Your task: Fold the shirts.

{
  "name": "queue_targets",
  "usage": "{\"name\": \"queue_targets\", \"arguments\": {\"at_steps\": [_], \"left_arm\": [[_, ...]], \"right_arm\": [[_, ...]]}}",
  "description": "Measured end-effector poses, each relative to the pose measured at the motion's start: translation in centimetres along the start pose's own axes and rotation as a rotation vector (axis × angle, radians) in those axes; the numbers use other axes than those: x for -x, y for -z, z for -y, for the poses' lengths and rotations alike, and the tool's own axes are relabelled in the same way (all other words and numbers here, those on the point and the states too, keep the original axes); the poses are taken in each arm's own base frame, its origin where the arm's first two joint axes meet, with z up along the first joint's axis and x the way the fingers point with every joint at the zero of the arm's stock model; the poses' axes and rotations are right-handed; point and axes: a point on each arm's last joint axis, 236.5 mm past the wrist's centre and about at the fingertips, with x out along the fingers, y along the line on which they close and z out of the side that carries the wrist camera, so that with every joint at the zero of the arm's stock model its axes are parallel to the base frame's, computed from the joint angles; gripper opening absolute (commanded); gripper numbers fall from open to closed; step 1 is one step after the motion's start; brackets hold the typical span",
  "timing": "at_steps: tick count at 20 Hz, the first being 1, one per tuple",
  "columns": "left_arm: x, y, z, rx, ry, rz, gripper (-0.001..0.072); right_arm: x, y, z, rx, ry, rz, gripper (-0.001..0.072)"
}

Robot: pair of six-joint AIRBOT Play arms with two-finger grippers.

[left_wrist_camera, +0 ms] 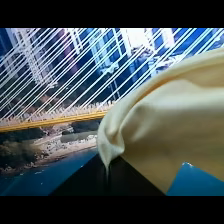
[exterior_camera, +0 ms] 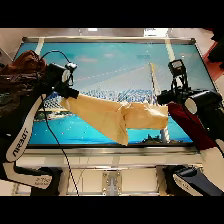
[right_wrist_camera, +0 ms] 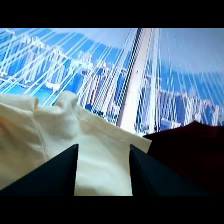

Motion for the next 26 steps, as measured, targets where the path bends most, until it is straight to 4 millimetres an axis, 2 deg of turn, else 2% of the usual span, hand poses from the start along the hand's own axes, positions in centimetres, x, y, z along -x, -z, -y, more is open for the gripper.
{"name": "queue_targets", "arguments": {"at_steps": [1, 2, 3, 6, 8, 11, 14, 18, 21, 23, 24, 25, 26], "left_arm": [[-0.6, 0.3, -0.8, 0.009, -0.03, -0.014, 0.0119], [-1.1, 0.5, -1.5, 0.022, -0.051, -0.022, 0.0399], [-1.3, 0.7, -2.0, 0.032, -0.069, -0.027, 0.0528], [-1.3, 0.1, -2.9, 0.072, -0.091, -0.007, 0.0526], [-0.5, -1.0, -3.5, 0.101, -0.097, 0.03, 0.0525], [1.7, -3.4, -3.5, 0.152, -0.062, 0.111, 0.0524], [3.7, -5.3, -2.7, 0.189, 0.003, 0.174, 0.0524], [4.9, -6.4, -1.4, 0.214, 0.08, 0.208, 0.0524], [5.2, -6.6, -0.7, 0.223, 0.116, 0.214, 0.0524], [5.3, -6.7, -0.4, 0.226, 0.128, 0.215, 0.0524], [5.4, -6.7, -0.3, 0.227, 0.133, 0.215, 0.0498], [5.4, -6.7, -0.2, 0.228, 0.137, 0.213, 0.0473], [5.4, -6.6, -0.2, 0.228, 0.139, 0.208, 0.0472]], "right_arm": [[-1.4, 1.6, 0.5, -0.051, -0.008, -0.048, 0.0439], [-2.6, 3.2, 1.3, -0.098, -0.013, -0.094, 0.0442], [-3.8, 4.6, 2.3, -0.143, -0.018, -0.134, 0.0443], [-6.6, 8.3, 4.5, -0.29, -0.074, -0.238, 0.0444], [-8.0, 10.2, 4.5, -0.383, -0.16, -0.287, 0.0443], [-10.0, 11.4, 3.9, -0.48, -0.263, -0.316, 0.0443], [-12.0, 12.5, 3.6, -0.527, -0.309, -0.337, 0.0443], [-14.1, 13.1, 3.7, -0.559, -0.324, -0.334, 0.0433], [-15.2, 13.2, 2.9, -0.591, -0.363, -0.333, 0.0421], [-15.7, 12.9, 2.0, -0.616, -0.408, -0.324, 0.0238], [-15.9, 12.7, 1.4, -0.63, -0.435, -0.319, 0.0085], [-15.9, 12.6, 0.9, -0.626, -0.461, -0.316, 0.0025], [-15.9, 12.2, 0.4, -0.625, -0.493, -0.307, 0.0024]]}}
